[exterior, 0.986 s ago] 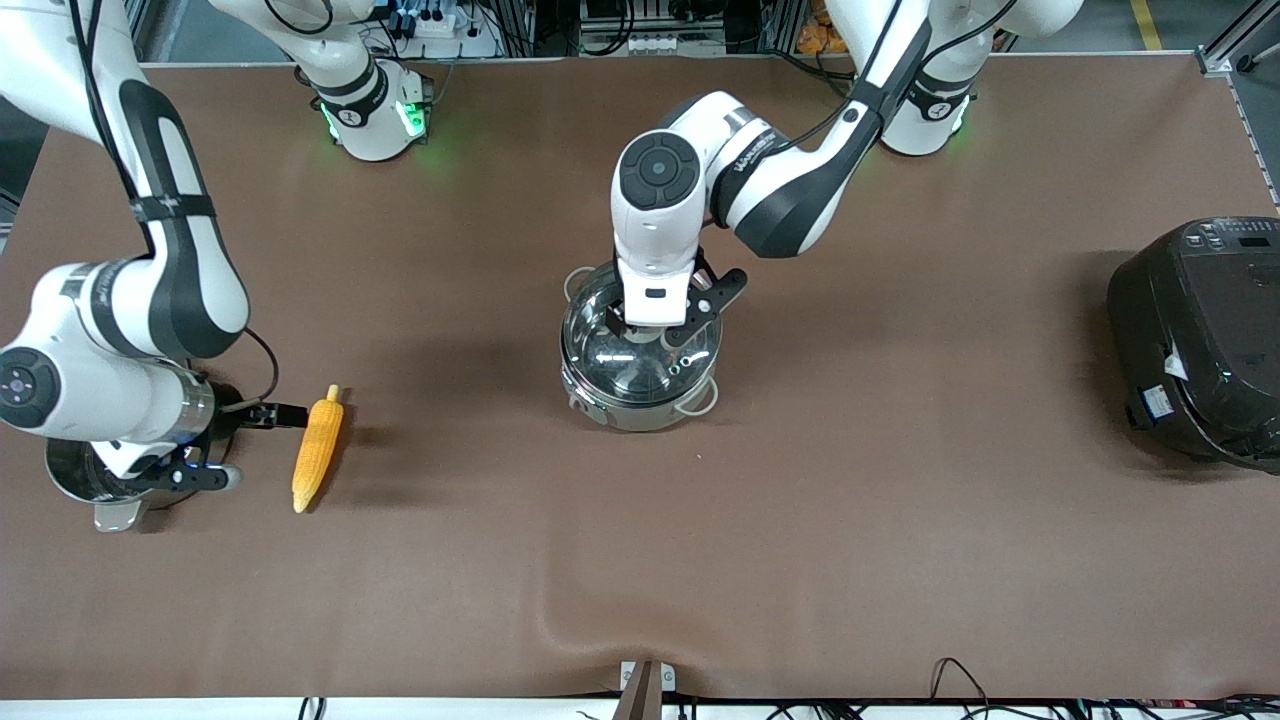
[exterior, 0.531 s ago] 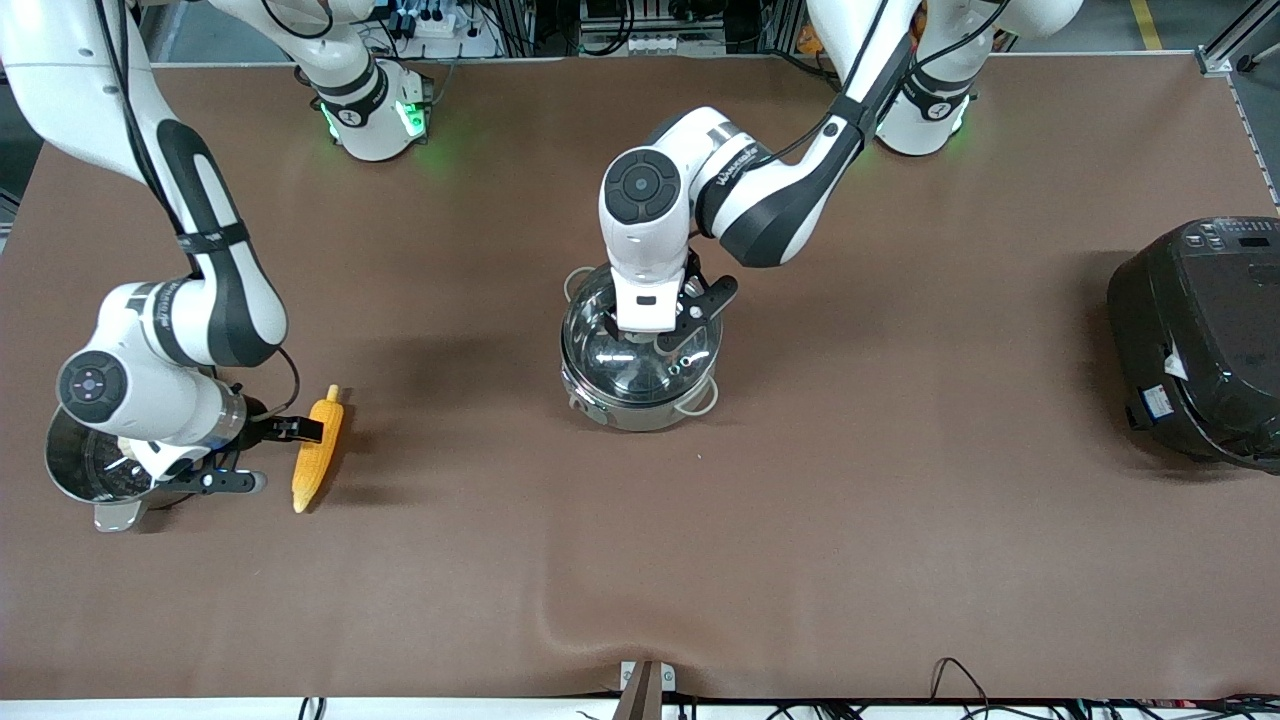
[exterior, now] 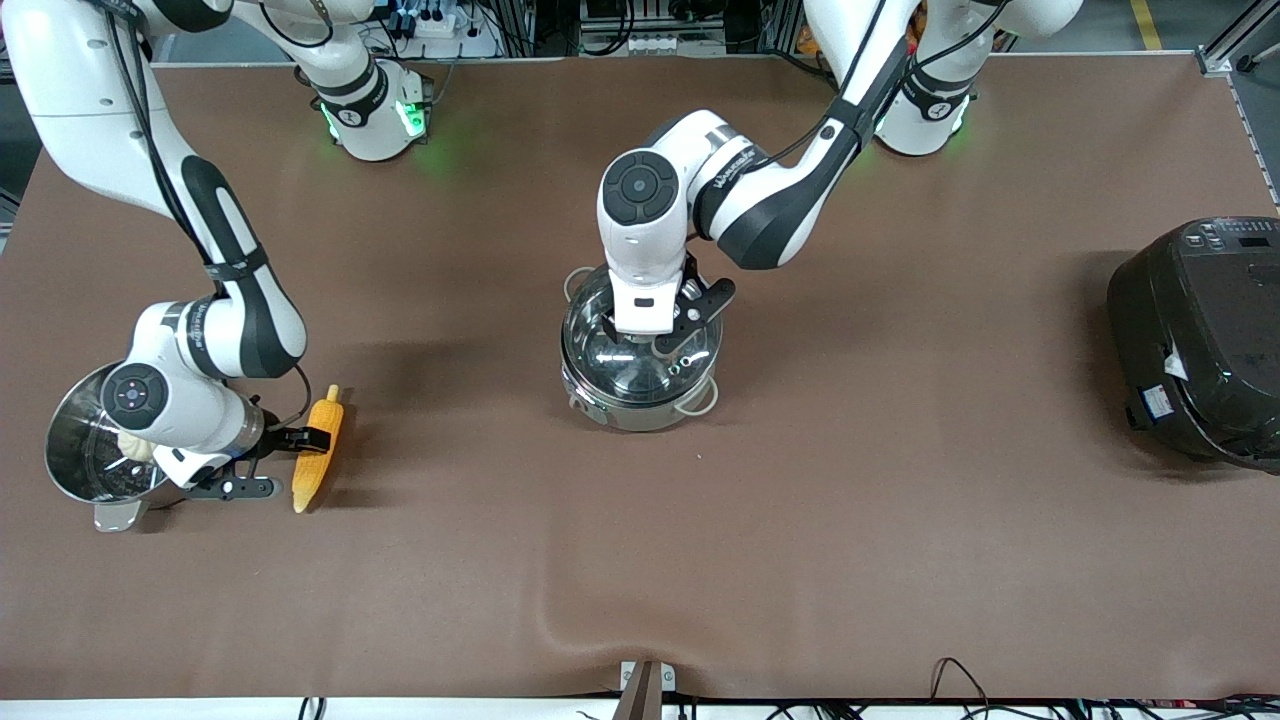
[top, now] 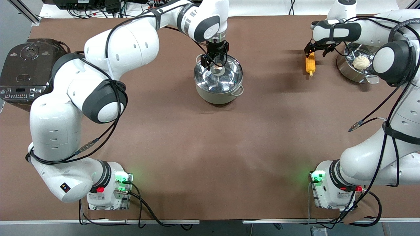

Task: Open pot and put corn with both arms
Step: 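Grasp the lid knob with the left gripper while the right gripper grasps the corn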

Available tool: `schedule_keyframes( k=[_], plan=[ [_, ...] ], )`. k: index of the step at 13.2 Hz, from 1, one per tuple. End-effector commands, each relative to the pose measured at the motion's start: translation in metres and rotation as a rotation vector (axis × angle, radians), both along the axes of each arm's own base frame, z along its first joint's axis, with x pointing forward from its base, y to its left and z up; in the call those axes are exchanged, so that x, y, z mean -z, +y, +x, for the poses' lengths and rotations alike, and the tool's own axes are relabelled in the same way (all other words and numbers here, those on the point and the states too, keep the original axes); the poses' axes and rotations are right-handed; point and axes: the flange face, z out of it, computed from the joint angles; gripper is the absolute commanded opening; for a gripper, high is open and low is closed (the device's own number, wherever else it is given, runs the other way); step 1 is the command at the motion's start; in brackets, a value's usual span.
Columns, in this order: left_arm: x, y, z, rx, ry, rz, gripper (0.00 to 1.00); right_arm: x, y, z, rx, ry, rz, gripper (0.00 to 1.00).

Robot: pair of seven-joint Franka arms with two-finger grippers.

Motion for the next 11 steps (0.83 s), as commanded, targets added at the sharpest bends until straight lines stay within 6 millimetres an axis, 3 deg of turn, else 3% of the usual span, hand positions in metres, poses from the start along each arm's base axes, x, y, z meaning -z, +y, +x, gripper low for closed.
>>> schedule_keyframes(
  k=[1, 6, 7, 8, 9, 11],
  plan=[
    [0.006, -0.011, -0.001, 0.001, -0.036, 0.018, 0.9, 0.018, -0.003, 0.003, -0.022, -0.031, -0.003, 1.0],
    [0.007, -0.013, 0.0, 0.0, -0.042, 0.009, 0.78, 0.024, 0.001, -0.001, -0.011, -0.011, -0.002, 1.0],
    [0.007, -0.013, -0.001, 0.001, -0.042, 0.009, 0.75, 0.026, 0.001, -0.004, -0.013, 0.002, -0.003, 0.65],
    [0.009, -0.013, -0.001, 0.001, -0.04, 0.011, 0.72, 0.03, 0.003, -0.011, -0.016, 0.017, -0.003, 0.09],
    [0.012, -0.013, -0.001, -0.004, -0.038, 0.013, 0.7, 0.033, 0.003, -0.014, -0.017, 0.023, -0.002, 0.0],
    [0.012, -0.014, -0.002, -0.014, -0.038, 0.014, 0.69, 0.034, 0.004, -0.015, -0.018, 0.028, -0.002, 0.0]
  ],
)
